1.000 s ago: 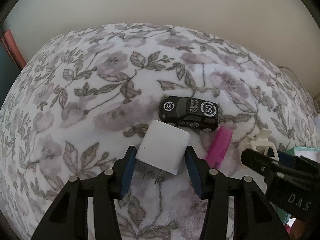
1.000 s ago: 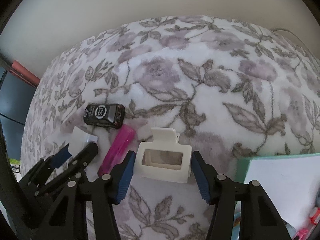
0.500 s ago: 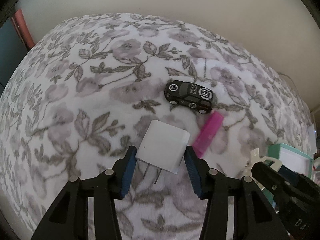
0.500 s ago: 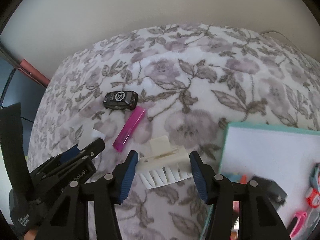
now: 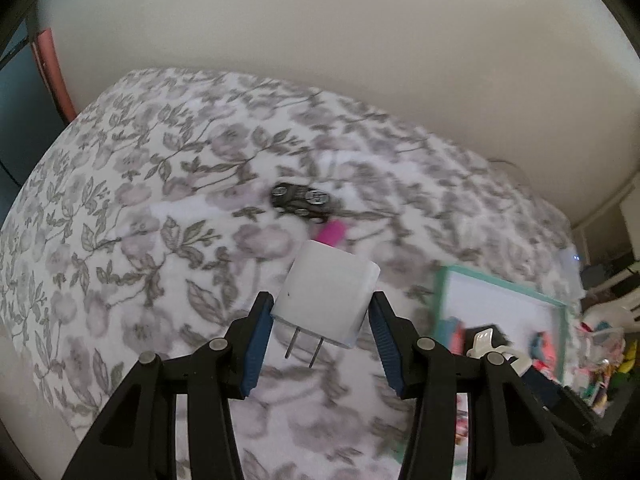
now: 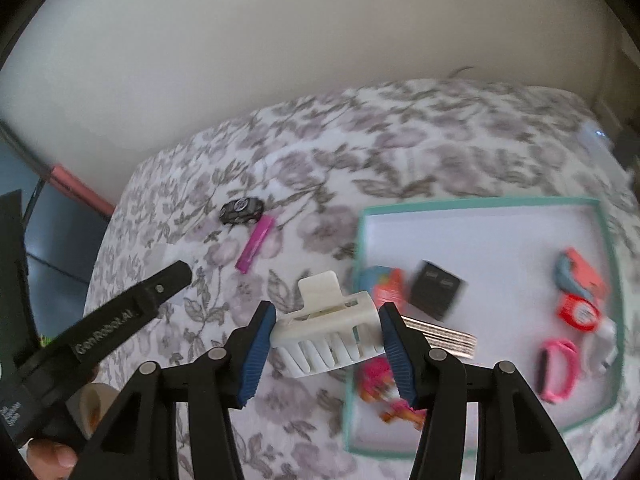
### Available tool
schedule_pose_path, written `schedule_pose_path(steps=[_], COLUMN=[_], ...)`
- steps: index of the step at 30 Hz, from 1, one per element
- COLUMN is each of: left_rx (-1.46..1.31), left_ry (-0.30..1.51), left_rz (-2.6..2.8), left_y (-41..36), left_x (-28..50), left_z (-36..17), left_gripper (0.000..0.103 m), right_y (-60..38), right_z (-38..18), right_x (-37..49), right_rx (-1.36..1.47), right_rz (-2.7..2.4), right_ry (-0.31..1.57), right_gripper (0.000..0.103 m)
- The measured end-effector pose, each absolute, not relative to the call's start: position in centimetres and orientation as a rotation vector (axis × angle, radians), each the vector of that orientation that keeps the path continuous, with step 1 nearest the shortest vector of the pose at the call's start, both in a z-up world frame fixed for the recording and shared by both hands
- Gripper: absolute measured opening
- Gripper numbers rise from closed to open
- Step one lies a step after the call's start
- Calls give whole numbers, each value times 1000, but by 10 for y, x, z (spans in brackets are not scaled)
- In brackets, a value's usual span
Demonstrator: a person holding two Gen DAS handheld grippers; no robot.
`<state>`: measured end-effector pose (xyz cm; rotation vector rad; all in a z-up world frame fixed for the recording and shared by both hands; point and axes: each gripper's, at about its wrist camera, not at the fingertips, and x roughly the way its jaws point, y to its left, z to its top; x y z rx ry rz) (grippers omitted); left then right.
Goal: Organize rigid objects
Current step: 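Carry the charger over the tray with the left tool while the right tool carries the hair clip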
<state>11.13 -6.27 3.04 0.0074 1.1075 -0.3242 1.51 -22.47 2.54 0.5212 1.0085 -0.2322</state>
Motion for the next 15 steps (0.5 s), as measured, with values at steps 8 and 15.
schedule_pose_path(steps=[8, 15], left_rx=[36, 81], left_ry=[1059, 1082], left_rz=[-423, -486], left_y=[-109, -161], left_x=[59, 27], left_z=[58, 46], left_gripper=[51, 51], right_y=[-274, -324], right_z=[38, 24], right_x=[-47, -84], right_rx=[578, 631], right_rz=[-380, -522], right_ry=[931, 937], right_gripper=[56, 56])
